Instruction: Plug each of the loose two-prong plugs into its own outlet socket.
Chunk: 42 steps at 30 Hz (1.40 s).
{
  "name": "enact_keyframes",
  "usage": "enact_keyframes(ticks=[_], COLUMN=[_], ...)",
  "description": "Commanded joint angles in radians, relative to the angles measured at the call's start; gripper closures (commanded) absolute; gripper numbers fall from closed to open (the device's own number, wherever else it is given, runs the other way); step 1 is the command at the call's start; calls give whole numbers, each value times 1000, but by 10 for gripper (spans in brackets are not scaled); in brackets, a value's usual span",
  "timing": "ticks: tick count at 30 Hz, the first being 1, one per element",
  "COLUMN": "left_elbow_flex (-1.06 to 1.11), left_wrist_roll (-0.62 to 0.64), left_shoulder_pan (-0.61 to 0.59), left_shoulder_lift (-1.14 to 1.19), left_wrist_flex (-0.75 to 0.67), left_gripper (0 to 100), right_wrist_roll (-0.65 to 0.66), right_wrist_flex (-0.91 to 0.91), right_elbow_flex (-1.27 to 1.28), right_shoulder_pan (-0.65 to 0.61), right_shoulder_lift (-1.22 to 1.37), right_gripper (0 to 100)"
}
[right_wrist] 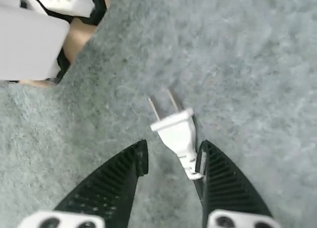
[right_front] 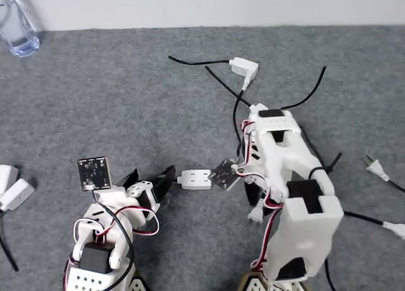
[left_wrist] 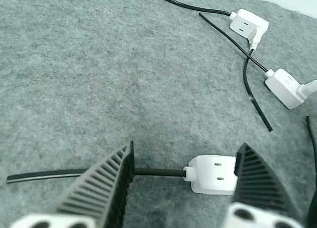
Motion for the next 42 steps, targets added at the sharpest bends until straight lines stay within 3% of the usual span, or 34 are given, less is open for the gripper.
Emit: enact_keyframes(ticks=[1, 5, 14, 37, 42], left_elbow_flex=[-8, -8, -8, -8, -8], left_wrist_roll=[0, 0, 0, 0, 0], left_shoulder_pan=[5, 5, 3, 3, 5], left_shoulder_lift=[-6, -6, -6, -6, -6], left_wrist_flex=[6, 6, 6, 6, 5], left_gripper=[689, 689, 689, 689, 689], right_wrist_roll=[6, -9, -204, -288, -290], right_wrist_flex=[-1, -1, -19, -4, 130], right_elbow_flex=[-55, -51, -91, -101, -166], right_shoulder_pan=[45, 62, 15, 84, 41], right_shoulder_lift=[-2, -2, 58, 62, -45], right_gripper=[823, 826, 827, 823, 823])
